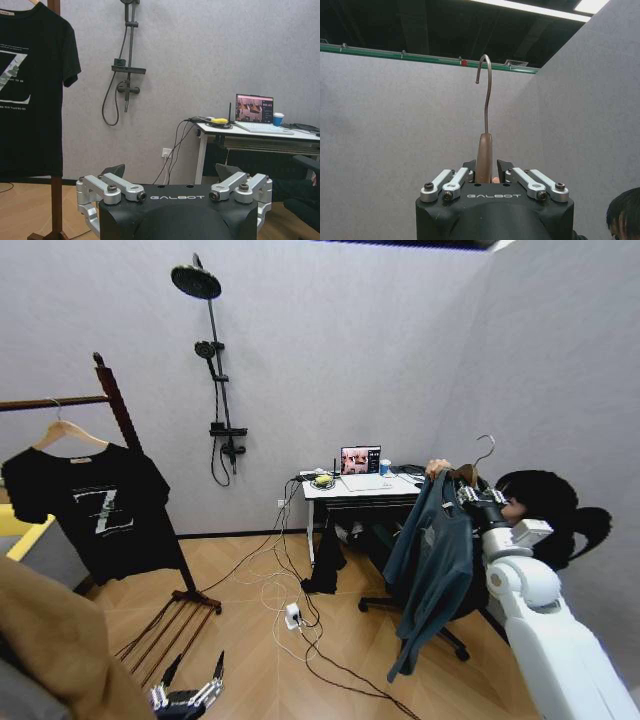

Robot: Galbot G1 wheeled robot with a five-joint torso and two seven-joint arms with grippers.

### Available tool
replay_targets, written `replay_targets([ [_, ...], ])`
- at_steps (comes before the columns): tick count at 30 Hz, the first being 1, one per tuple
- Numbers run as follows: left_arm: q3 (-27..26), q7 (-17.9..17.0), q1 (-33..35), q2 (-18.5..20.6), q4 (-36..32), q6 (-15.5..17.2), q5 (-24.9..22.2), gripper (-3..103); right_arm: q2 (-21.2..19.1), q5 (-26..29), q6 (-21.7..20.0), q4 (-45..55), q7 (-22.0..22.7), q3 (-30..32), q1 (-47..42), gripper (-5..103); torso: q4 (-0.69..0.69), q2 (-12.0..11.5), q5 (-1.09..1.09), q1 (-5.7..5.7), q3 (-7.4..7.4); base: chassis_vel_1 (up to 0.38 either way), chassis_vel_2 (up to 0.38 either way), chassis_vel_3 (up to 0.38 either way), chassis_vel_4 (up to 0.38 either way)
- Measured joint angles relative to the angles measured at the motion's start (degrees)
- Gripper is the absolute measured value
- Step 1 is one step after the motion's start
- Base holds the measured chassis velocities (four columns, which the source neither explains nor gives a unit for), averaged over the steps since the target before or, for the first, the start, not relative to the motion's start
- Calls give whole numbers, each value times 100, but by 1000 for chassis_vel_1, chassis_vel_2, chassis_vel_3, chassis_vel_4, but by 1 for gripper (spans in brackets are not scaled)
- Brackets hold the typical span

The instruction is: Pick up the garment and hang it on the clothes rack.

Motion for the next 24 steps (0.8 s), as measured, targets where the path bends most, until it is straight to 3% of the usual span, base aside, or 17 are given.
replay_targets([
  [4,0,0,0,0,0,0,0,100,2,-12,5,-5,6,-6,6,11,-4,1,0,0,0,0,0,0,0],
  [19,0,0,0,0,0,0,0,100,13,82,46,201,-74,-7,-177,10,-1,0,0,0,0,0,0,0,0],
  [24,1,0,0,0,0,0,0,100,75,495,-150,909,-51,-247,-553,10,-1,1,-1,0,0,0,0,0,0],
])
